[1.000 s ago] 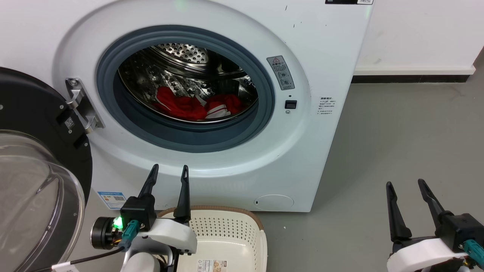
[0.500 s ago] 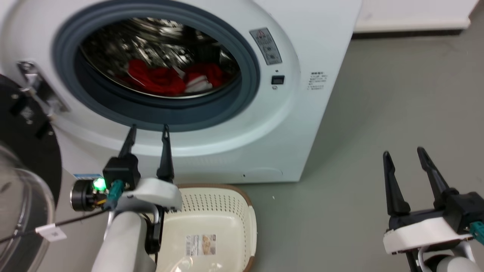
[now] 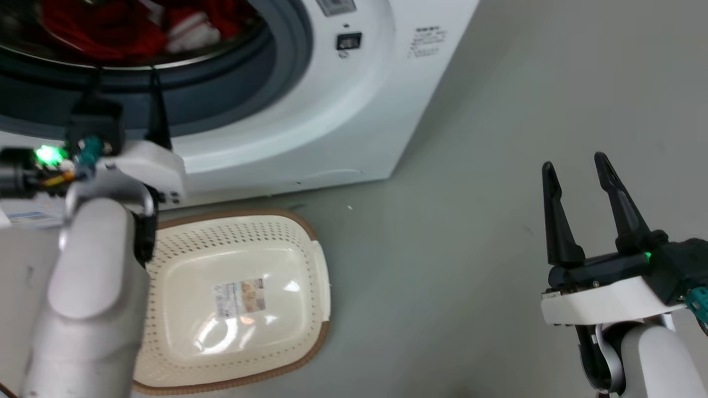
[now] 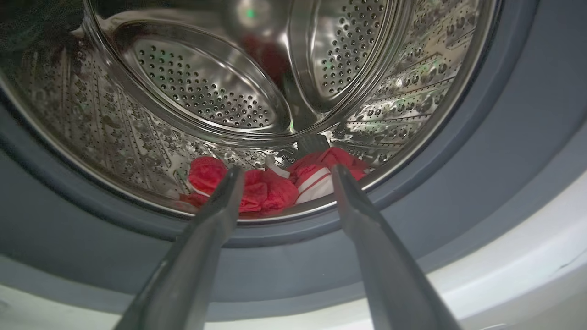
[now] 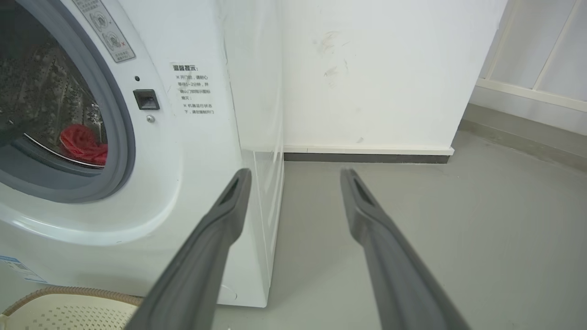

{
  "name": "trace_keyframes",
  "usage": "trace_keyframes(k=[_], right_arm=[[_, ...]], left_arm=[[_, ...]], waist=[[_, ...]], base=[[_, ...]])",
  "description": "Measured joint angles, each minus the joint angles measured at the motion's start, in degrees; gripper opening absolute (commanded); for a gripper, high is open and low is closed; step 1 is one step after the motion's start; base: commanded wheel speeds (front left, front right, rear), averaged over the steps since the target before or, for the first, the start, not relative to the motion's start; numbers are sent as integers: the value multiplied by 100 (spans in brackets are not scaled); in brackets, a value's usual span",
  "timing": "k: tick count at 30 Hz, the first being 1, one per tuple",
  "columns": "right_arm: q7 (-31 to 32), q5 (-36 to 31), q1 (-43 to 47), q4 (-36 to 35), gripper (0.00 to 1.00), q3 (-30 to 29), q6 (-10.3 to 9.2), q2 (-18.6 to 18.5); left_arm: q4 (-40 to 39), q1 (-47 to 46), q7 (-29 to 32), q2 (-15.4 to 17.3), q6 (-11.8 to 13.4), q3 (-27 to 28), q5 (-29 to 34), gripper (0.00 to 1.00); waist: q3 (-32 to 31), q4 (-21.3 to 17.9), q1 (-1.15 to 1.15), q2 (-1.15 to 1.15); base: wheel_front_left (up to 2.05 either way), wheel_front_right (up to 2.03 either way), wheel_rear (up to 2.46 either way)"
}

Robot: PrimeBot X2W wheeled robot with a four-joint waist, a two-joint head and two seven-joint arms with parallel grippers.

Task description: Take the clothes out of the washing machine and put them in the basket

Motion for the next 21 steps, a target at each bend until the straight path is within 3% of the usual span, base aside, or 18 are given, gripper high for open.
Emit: trace_keyframes(k=[10,21], right_arm=[[-238,327,-428,378,100,264,0,0],[-287,692,-672,598,100,521,0,-2]], left_arm=[[314,-1251,1001,1074,-275,-103,453,100],[286,-2455,2679,2305,-860,-420,1036,100]], waist=[[777,-686,0,0],[1305,-1280,0,0]], base=[[0,0,0],[0,0,0]])
